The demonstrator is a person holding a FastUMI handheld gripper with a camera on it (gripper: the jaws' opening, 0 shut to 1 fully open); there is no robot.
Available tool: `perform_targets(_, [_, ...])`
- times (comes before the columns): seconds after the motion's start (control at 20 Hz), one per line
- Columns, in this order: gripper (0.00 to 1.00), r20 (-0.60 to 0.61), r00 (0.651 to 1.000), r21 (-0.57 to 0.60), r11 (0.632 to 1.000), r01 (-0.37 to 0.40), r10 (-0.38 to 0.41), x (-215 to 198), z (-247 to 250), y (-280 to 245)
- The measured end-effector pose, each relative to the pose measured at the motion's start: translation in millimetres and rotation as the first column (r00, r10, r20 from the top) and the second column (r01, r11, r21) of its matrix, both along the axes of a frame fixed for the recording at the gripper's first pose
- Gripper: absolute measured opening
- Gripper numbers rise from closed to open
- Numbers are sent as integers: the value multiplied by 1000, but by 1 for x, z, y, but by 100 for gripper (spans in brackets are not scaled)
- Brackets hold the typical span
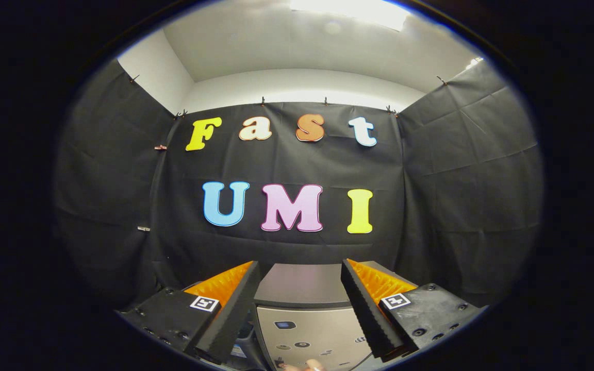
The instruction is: Put the clothes into the washing machine and then close the washing machine lid.
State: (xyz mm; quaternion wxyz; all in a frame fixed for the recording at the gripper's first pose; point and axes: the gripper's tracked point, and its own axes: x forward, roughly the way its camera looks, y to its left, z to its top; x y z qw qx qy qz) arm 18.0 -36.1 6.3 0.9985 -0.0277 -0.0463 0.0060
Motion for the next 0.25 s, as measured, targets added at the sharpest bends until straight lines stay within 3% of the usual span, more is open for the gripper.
perform_targets(0.25, [98, 5, 1000, 13, 1000, 3, -3, -2, 3, -2])
